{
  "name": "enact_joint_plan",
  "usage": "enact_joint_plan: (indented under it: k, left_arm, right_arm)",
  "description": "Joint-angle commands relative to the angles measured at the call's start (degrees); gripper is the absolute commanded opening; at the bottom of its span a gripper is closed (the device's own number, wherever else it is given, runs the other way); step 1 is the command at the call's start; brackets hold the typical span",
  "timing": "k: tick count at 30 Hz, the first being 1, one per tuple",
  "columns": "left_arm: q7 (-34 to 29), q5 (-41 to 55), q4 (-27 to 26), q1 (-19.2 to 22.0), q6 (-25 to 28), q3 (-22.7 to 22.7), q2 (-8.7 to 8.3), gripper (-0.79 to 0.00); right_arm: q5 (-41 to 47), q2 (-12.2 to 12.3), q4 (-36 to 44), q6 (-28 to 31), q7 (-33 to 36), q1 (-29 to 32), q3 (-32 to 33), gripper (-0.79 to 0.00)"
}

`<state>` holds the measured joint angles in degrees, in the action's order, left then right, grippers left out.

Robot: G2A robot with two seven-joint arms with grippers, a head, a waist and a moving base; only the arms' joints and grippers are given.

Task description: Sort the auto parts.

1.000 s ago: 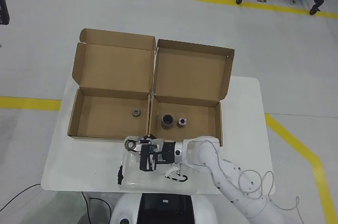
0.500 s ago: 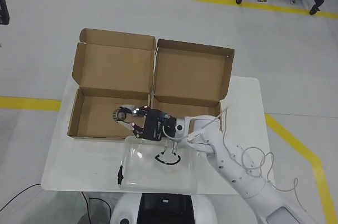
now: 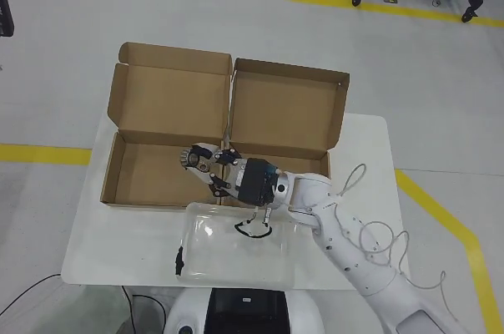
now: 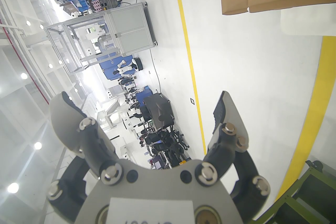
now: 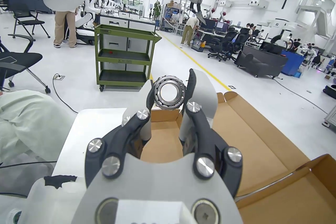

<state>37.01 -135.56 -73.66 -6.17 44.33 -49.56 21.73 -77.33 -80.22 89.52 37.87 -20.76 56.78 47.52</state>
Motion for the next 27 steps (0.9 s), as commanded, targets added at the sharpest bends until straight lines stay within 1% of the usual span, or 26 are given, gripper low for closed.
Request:
enact_joint_plan:
  k: [1, 8, 12, 15, 21, 27]
  left_arm:
    - [0.00, 0.00, 0.00, 0.00, 0.00, 0.00, 0.00, 0.000]
    - [0.00, 0.00, 0.00, 0.00, 0.00, 0.00, 0.00, 0.000]
    - [0.00, 0.00, 0.00, 0.00, 0.00, 0.00, 0.00, 0.000]
    - [0.00, 0.00, 0.00, 0.00, 0.00, 0.00, 0.00, 0.000]
    - [0.00, 0.00, 0.00, 0.00, 0.00, 0.00, 0.00, 0.000]
    - [0.00, 0.00, 0.00, 0.00, 0.00, 0.00, 0.00, 0.000]
  right_arm:
    - [-0.56, 0.24, 0.32, 0.45, -1.84, 0.77, 0.67, -0.785]
    - [-2.60, 1.27, 2.96, 0.36, -3.89, 4.68, 3.16, -0.785]
    - [-2.51, 1.55, 3.44, 0.90, -2.75, 5.61, 3.71, -0.785]
    - [-1.66, 1.30, 2.71, 0.88, -0.16, 4.70, 2.85, -0.785]
    - [1.87, -0.35, -0.70, -0.23, 7.20, -0.14, -1.43, -0.785]
    - [3.50, -2.55, -4.56, -7.06, 17.71, -4.70, -5.71, -0.785]
